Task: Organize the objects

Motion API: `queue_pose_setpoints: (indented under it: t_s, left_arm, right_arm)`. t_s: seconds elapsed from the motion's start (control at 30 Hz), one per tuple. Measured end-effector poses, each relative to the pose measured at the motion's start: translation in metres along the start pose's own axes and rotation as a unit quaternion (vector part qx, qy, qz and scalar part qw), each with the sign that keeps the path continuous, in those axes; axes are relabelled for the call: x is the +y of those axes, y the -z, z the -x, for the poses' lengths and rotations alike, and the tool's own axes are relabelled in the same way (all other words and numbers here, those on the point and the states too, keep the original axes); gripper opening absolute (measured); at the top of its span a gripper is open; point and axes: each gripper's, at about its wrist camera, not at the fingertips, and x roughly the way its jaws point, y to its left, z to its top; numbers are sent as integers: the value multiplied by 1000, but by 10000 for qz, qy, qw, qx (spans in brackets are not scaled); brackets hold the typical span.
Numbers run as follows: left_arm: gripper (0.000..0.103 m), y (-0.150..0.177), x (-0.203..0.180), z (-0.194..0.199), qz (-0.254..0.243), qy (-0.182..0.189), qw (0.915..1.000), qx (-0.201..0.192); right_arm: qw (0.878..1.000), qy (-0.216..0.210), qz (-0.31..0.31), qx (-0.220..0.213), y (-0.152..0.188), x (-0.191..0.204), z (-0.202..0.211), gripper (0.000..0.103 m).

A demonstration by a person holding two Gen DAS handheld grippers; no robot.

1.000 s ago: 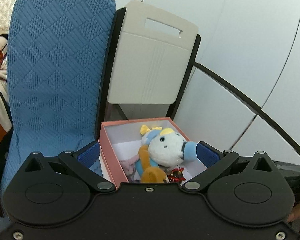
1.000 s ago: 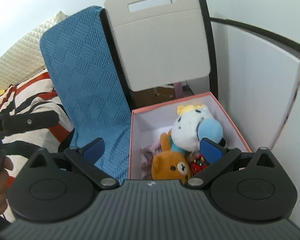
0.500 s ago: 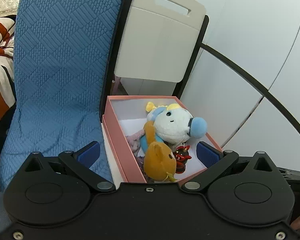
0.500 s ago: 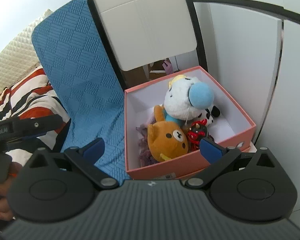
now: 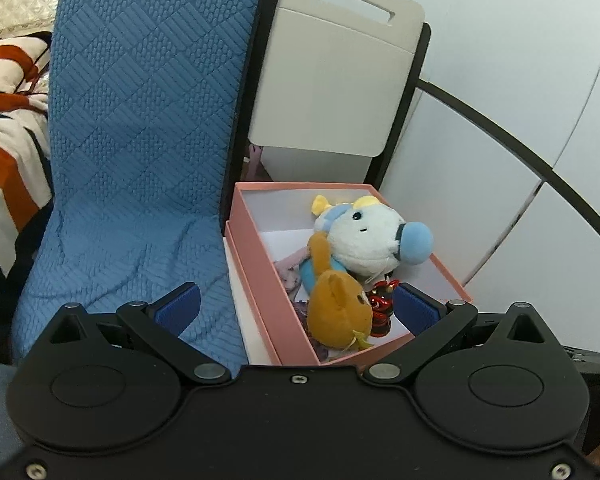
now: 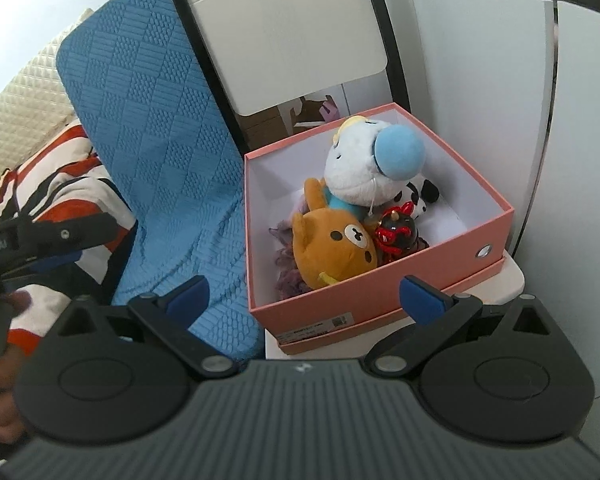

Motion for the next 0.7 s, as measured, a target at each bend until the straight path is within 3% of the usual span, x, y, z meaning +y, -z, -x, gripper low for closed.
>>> queue_pose_setpoints:
  t_s: [0.7]
  left_arm:
    - [103,0,0,3,4,-1,10000,27]
  right_arm:
    - [10000,-38,-11,13,-4,5,-2,103]
